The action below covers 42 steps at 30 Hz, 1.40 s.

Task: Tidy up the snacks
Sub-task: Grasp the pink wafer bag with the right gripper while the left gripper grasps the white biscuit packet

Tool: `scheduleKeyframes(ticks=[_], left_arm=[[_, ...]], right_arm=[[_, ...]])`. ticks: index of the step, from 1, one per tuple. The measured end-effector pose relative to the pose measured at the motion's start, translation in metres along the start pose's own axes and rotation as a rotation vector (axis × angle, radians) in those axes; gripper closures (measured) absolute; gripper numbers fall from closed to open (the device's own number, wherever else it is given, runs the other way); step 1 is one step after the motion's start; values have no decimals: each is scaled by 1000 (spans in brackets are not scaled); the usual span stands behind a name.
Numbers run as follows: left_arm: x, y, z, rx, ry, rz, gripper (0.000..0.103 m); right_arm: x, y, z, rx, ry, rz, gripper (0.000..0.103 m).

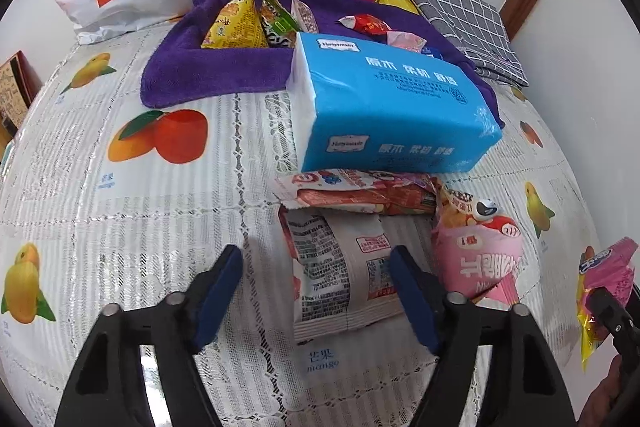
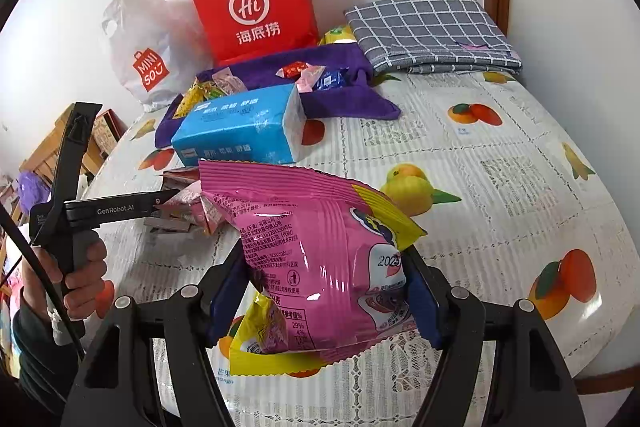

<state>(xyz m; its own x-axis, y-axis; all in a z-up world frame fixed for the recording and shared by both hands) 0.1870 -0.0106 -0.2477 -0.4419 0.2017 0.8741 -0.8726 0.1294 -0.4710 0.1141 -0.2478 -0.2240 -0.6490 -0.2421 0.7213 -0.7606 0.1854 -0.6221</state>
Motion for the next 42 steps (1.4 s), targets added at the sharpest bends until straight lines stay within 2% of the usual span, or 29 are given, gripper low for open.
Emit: scheduleKeyframes(ticks=[5, 9, 14, 18, 20, 21, 22, 23, 30, 39, 41, 42], left_arm=[[6, 3, -2, 3, 42, 16, 51], [14, 10, -12, 10, 50, 27, 60], [19, 24, -34, 49, 35, 20, 61], [20, 26, -37, 58, 41, 25, 61], [21, 22, -32, 59, 68, 34, 60], [22, 20, -29, 56, 76, 37, 57], [22, 18, -25, 47, 78, 40, 46], [21, 15, -21, 33, 72, 45, 39], [8, 6, 0, -79, 4, 28, 38], [-1, 1, 5, -112, -22, 47, 37], [1, 2, 6, -118, 1, 50, 48], [2, 2, 6, -113, 8, 50, 48]], right_arm=[[0, -3, -7, 5, -2, -4, 32], [0, -3, -11, 2, 3, -3, 32], [-3, -1, -17, -1, -1, -9, 32], [-3, 0, -21, 4, -4, -10, 32], [-4, 1, -22, 7, -4, -11, 32], [-4, 1, -22, 6, -4, -12, 32], [-4, 1, -21, 6, -5, -13, 32], [-4, 1, -20, 4, -5, -14, 32], [-7, 0, -3, -39, 1, -22, 32], [-14, 2, 6, -57, 5, -34, 32], [-15, 2, 4, -55, 0, -38, 32], [-15, 2, 3, -51, -2, -38, 32]])
Point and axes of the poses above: each gripper's, at about its wrist camera, not at the fingertips, and x roughly against the way its jaws point, z to its right, y to its underside, the point moved 9 cm from there along -x, roughly the way its jaws point, and after that the axes turned 11 degrees about -x, right-handed, at the moved point
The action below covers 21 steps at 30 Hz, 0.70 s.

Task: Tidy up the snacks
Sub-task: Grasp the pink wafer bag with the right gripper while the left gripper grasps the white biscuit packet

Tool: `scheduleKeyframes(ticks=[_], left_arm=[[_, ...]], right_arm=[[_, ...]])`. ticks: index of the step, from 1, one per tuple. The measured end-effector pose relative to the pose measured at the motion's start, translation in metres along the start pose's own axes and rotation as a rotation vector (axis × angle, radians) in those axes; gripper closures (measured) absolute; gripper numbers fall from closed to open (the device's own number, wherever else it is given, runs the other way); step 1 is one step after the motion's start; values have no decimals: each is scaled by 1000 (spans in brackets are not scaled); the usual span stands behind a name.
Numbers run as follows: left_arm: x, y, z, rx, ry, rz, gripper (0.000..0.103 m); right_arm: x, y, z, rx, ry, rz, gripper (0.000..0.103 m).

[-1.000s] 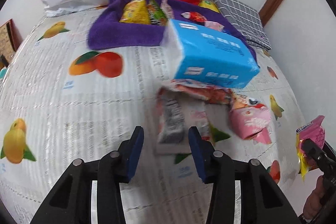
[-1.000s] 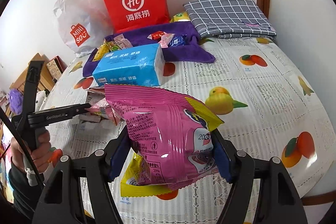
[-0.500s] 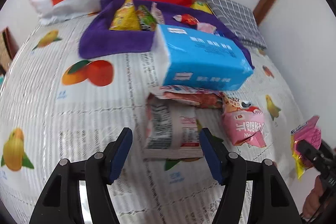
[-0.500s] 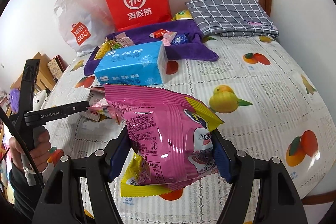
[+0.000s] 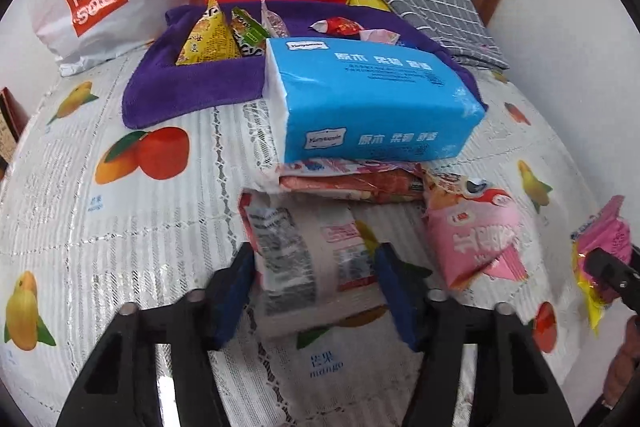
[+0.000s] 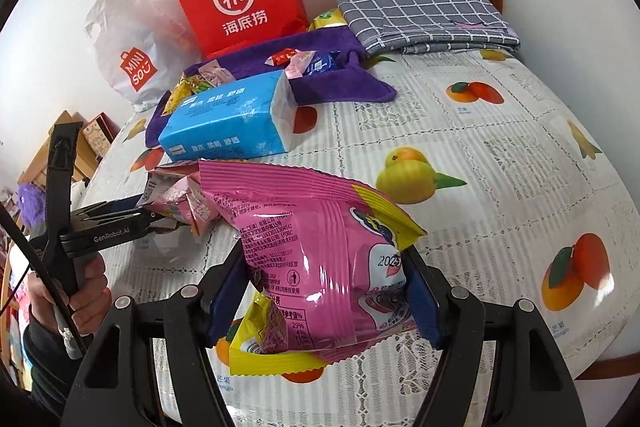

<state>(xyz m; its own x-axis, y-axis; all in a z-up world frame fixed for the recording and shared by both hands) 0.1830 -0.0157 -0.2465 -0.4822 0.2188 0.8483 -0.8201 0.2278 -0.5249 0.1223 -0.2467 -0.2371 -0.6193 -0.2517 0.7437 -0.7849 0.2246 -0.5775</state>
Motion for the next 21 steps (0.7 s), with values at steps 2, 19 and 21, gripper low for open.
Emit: scheduleKeyframes(ticks=[2, 19, 21], left_arm=[[3, 3, -5, 11, -3, -1, 48], [-7, -2, -9, 8, -112, -26, 38], [-6, -2, -11, 5, -127, -26, 46]], right_arm=[[0, 0, -2, 10, -1, 1, 32], [-2, -4, -9, 22, -3, -3, 32], [-2, -5, -11, 26, -2, -4, 32]])
Point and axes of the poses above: each gripper's, at about its wrist camera, not at the fingertips, and x roughly against the way its jaws point, z to its right, y to its underside, the point moved 9 cm from there along -x, roughly the way its jaws point, and after that the axes turned 11 degrees about -x, right-handed, at the moved point
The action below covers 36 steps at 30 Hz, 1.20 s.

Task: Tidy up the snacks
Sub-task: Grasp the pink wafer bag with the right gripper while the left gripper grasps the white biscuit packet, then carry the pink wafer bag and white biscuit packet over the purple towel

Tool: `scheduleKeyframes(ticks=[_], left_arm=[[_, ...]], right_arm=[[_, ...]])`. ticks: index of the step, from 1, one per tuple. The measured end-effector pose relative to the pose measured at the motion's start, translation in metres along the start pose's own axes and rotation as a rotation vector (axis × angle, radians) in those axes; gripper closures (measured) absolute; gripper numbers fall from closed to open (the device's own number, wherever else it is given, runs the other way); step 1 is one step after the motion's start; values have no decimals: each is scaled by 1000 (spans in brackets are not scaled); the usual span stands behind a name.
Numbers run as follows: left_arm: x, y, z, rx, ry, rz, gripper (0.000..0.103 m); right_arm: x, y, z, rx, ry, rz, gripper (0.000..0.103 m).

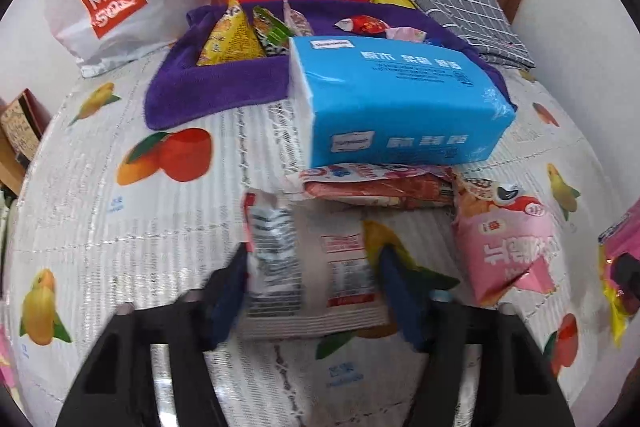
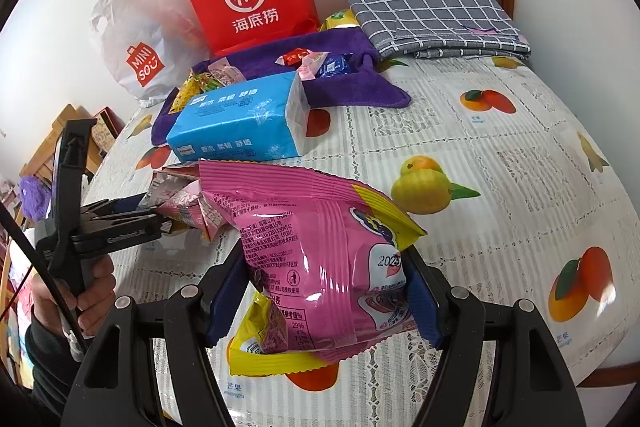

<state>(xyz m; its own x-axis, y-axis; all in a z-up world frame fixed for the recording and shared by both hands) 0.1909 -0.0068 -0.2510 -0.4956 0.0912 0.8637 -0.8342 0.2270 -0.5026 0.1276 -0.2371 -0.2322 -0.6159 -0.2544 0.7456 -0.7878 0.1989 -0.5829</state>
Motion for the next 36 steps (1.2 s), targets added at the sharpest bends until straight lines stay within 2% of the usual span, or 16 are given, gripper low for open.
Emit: scheduleKeyframes(ticks=[3, 17, 26, 36], left_arm=[[5, 1, -2, 24, 60, 3, 48], [61, -4, -20, 85, 94, 79, 48], [93, -34, -15, 75, 121, 145, 48], [107, -72, -18, 64, 113, 193, 48]], right_arm=[[2, -3, -4, 7, -3, 3, 32], [19, -26, -38, 57, -37, 54, 32], [28, -48, -62, 89, -59, 85, 32], [25, -90, -80, 126, -51, 134, 32]])
Point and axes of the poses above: each gripper's, at about its wrist camera, not at the fingertips, and x roughly against the way its jaws point, z to its right, y to its underside, the point moved 9 cm from there along -x, roughly the way its jaws point, and after that the axes turned 11 degrees about -x, right-handed, at the moved point
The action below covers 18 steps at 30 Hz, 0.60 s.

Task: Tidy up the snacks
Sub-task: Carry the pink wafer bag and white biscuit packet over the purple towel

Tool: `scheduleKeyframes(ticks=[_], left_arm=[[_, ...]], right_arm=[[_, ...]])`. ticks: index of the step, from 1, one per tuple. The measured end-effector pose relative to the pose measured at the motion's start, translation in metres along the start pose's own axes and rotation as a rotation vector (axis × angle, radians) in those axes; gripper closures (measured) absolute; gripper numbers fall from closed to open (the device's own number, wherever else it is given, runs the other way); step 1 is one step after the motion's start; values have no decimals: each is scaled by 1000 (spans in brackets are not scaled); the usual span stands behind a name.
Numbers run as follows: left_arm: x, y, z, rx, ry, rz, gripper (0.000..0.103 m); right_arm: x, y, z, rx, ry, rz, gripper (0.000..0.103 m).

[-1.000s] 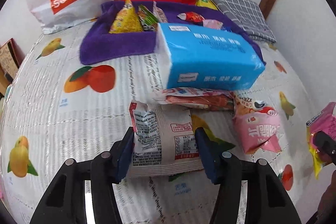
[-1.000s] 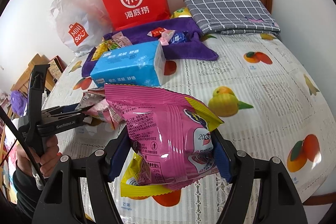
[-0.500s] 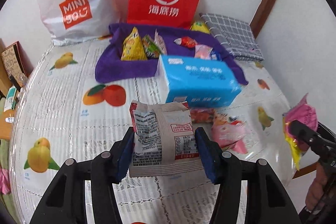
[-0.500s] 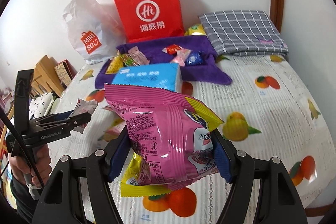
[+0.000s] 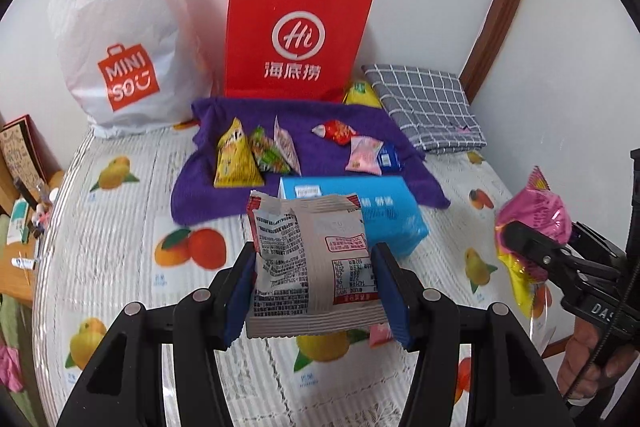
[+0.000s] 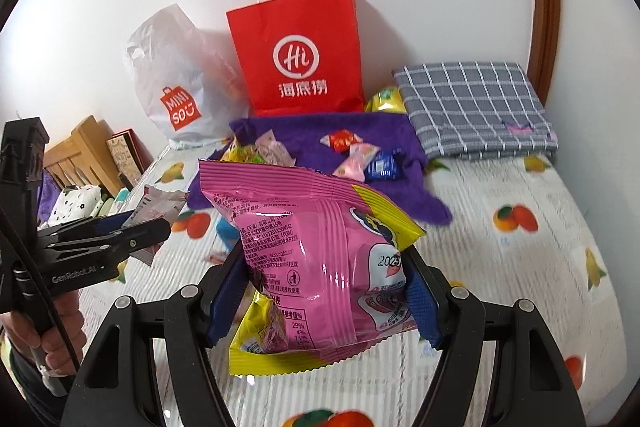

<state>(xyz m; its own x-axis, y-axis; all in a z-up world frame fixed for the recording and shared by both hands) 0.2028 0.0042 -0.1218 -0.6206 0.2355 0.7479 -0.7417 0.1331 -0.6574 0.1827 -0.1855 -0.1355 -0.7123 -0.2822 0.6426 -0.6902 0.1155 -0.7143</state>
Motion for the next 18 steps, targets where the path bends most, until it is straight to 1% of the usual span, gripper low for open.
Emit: scheduleKeyframes(ticks=[6, 13, 18], left_arm=[[-1, -24, -5, -6, -8, 21, 48], [-4, -53, -19, -13, -43, 31, 48], [-12, -66, -31, -4, -51, 38, 48]], right_arm=[[-15, -29, -5, 10, 1, 16, 32], [-32, -67, -10, 33, 6, 47, 32], [-49, -85, -13, 43, 6, 49, 32]])
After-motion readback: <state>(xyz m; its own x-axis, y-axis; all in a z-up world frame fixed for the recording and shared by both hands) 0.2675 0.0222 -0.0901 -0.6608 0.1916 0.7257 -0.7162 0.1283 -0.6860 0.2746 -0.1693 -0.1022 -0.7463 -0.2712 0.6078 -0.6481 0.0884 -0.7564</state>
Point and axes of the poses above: each gripper's, at about its wrist camera, not at the fingertips, and x roughly against the way its jaws point, z to its right, y to its underside, the point moved 9 cm from there along -x, roughly the way its jaws point, and after that the axes turned 11 degrees about -x, right-handed, at the moved point
